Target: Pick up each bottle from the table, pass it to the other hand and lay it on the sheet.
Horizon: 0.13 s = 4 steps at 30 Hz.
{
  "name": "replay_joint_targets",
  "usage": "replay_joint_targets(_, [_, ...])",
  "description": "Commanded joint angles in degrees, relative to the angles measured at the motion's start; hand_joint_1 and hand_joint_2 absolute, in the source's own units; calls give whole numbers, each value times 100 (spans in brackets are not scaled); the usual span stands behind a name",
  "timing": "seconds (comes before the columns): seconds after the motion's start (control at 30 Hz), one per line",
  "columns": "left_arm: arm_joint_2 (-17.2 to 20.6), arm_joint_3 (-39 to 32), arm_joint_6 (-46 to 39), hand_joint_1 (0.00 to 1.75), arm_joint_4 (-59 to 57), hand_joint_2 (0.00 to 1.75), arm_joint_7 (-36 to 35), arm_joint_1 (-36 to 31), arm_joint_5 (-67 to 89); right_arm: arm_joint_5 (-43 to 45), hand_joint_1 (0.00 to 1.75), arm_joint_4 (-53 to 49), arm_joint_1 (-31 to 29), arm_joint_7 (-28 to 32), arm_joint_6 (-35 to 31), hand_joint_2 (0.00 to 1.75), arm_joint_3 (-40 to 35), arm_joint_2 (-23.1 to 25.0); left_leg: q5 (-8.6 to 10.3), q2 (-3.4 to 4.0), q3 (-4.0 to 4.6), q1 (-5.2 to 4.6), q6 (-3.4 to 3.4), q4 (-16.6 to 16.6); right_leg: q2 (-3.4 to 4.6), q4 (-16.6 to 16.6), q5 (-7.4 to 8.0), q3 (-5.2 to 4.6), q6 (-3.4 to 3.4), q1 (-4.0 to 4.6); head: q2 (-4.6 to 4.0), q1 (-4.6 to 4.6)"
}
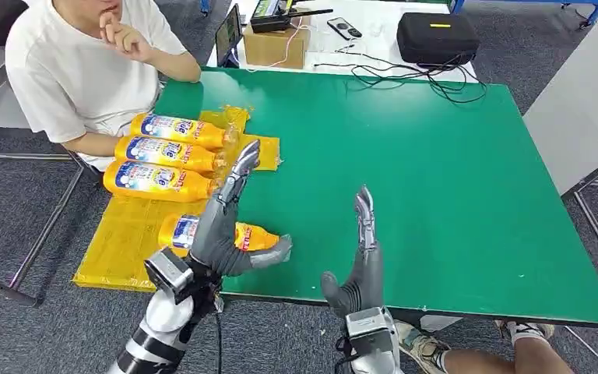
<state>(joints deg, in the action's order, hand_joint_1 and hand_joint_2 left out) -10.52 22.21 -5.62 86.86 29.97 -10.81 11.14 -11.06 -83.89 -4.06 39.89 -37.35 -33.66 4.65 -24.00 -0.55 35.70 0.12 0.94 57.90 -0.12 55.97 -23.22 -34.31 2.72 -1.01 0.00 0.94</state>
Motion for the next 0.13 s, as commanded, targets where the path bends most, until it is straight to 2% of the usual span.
replay_joint_targets(0.03, [-238, -340, -226, 0, -45, 175, -2, 371, -711, -314, 0, -775, 381, 11, -265, 0, 609, 20, -12, 4, -26, 2, -7, -3, 0, -2, -12, 25, -13, 4, 0, 2])
replay_joint_targets(0.1, [-255, -347, -229, 0, 27, 175, 55, 471, -852, -546, 0, -848, 450, 11, -265, 0, 819, 136, -7, 3, -16, 3, -5, -2, 0, -2, -7, 15, -9, 4, 0, 2])
replay_joint_targets(0.13, [-333, -412, -171, 0, 48, 175, 52, 519, -1112, -755, 0, -956, 498, 11, -265, 175, 1044, 292, -14, 6, -30, 4, -6, -4, 3, -4, -12, 27, -13, 6, 0, 0])
